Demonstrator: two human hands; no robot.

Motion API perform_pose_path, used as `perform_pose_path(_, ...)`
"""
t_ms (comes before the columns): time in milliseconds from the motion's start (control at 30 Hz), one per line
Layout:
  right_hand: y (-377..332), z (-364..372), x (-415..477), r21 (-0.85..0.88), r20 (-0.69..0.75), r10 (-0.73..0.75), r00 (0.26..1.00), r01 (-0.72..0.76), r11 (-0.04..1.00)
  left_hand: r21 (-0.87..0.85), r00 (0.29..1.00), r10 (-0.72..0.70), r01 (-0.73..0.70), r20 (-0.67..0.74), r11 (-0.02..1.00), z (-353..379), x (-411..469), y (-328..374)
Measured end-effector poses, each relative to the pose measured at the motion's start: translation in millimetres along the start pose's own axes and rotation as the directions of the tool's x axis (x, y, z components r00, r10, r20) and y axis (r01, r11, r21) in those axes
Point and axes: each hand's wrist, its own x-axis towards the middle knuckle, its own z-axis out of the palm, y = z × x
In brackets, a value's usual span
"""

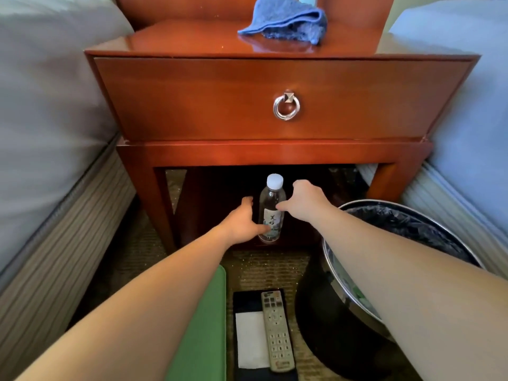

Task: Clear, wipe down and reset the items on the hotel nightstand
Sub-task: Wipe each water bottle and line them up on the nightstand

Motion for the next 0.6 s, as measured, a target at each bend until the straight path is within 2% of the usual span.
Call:
perform_pose_path(100,-0.9,12.1,12.1,0.088,0.001,-0.007,1.0,0.007,0.996,-0.096,1.0,0.003,-0.004,-0.009,0.995,3.5,15.8,-1.5)
perform_pose_path(300,-0.8,23.1,13.9,0.105,-0.134,-0.062,0.989,0.076,0.991,-0.241,0.998,-0.019,0.004,-0.058,0.971,13.7,20.8,-10.3)
perform_pose_path(433,-4.2,22.5,4.5,0.09,-0.096,-0.122,0.988,0.131,0.987,-0.221,0.994,-0.005,-0.018,-0.105,0.975,11.5,10.2,-15.4)
perform_pose_path(600,-9.3,18.6,-16.8,0.043,0.009,-0.171,0.985,0.17,0.985,-0.166,1.0,0.031,-0.031,0.0,0.986,-5.8,-25.4,-18.7)
